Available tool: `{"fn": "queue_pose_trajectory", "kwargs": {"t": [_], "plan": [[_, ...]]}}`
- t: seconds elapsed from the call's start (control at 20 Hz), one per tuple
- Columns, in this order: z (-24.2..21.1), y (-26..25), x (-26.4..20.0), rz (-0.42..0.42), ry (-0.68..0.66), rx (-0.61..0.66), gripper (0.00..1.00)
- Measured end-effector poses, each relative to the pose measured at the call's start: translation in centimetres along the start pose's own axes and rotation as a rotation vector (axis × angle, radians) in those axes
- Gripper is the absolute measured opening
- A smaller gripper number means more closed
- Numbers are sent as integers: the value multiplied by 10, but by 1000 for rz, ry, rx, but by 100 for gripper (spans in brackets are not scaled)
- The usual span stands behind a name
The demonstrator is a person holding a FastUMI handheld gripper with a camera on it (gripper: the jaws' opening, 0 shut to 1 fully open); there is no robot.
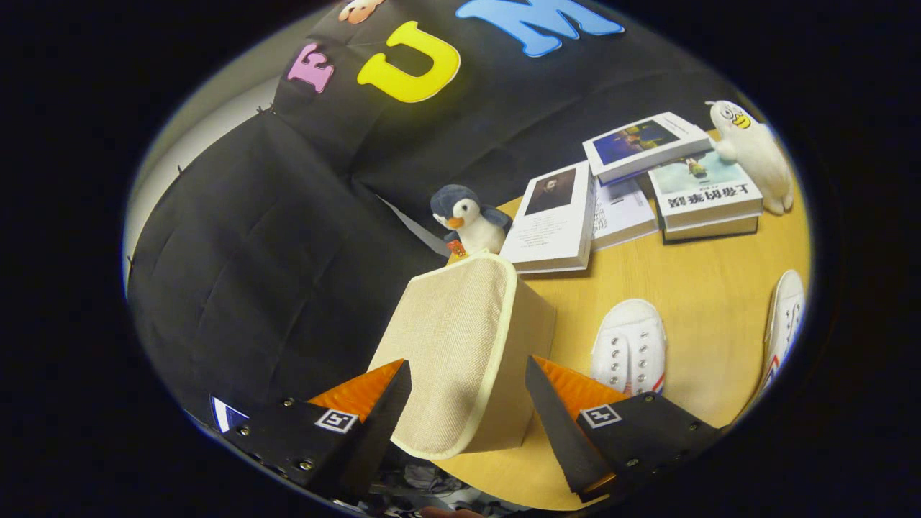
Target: Open the storage box then place both shoes into the box .Put the left shoe in first, then the right shoe, with the right side of both shoes facing outward in a uniform manner.
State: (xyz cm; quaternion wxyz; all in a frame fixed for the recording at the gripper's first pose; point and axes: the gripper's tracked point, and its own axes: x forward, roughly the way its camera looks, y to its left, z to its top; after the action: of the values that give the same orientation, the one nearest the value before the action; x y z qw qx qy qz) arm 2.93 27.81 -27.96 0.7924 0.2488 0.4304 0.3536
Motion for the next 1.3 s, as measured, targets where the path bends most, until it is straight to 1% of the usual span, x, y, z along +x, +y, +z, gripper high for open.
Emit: {"fn": "queue_pose_trajectory", "kwargs": {"t": [0.15, 0.4, 0.5, 0.55, 0.6, 0.65, 0.7, 0.8, 0.9, 1.05, 1.3], "plan": [[-11, -5, 22, -1, 44, 47, 97], [-19, 5, 42, 37, 97, 102, 96], [-21, 11, 44, 42, 112, 126, 93], [-21, 13, 44, 43, 116, 137, 81], [-19, 12, 41, 39, 116, 145, 77], [-14, 10, 40, 42, 102, 156, 61], [-6, 10, 35, 53, 88, 177, 53], [-3, 19, 29, 103, 86, 222, 19], [4, 31, 24, 139, 85, 206, 17], [13, 51, 19, 163, 80, 117, 17], [34, 104, 10, 227, 53, 8, 18]]}}
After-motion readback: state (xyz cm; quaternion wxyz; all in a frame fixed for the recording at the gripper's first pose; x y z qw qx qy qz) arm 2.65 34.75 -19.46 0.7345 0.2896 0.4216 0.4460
